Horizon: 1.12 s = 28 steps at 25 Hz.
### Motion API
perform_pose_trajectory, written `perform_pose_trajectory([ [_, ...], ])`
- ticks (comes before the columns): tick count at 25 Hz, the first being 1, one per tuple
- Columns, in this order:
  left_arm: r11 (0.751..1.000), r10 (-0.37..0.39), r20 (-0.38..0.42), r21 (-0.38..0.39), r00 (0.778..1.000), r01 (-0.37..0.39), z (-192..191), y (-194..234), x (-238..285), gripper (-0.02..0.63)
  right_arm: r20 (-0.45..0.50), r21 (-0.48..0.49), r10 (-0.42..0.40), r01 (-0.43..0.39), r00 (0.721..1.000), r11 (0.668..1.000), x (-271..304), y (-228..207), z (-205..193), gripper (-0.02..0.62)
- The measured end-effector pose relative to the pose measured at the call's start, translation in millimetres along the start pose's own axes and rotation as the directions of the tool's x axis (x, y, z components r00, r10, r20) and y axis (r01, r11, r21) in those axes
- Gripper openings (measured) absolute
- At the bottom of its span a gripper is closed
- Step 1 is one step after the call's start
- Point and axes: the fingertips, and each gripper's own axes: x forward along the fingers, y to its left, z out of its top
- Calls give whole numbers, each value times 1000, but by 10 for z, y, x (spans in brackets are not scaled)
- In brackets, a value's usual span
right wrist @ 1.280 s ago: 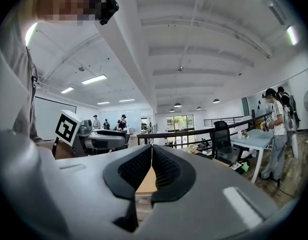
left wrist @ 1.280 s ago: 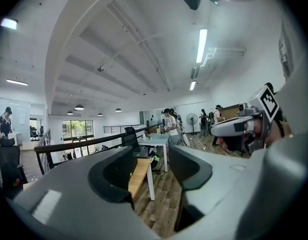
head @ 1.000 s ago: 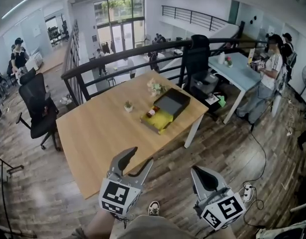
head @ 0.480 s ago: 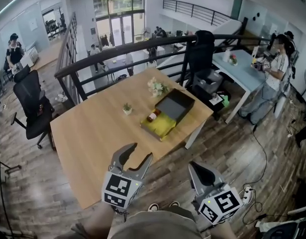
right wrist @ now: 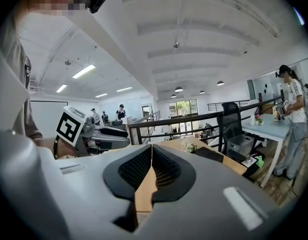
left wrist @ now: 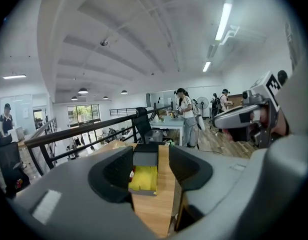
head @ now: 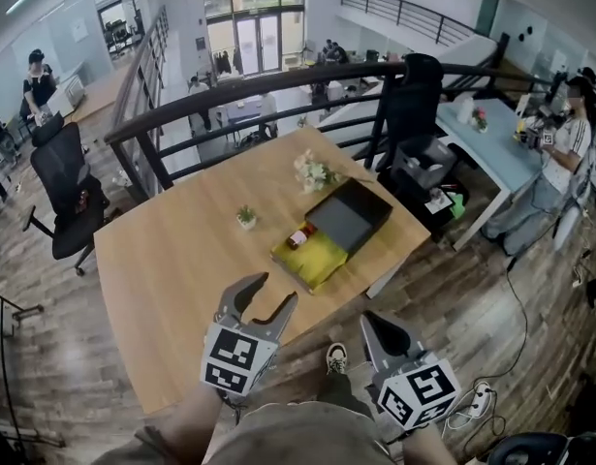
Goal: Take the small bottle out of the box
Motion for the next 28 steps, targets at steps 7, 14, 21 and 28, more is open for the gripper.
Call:
perform_pose_trajectory([
  [7,998,60,-52,2,997,-60,255,152,748,225,-46,1,111,-111,993,994,627,-636,182,12],
  [14,988,149,-117,-23,982,-153,274,387,1381,225,-107,-8,202,-204,973,979,1146,-1304,202,12],
  [21,972,222,-177,-43,959,-233,121,558,1773,227,-153,-26,276,-284,949,959,1602,-1723,156,12],
  [28,960,250,-233,-69,940,-273,-57,689,1867,227,-185,-18,326,-335,927,942,1895,-1793,110,14],
])
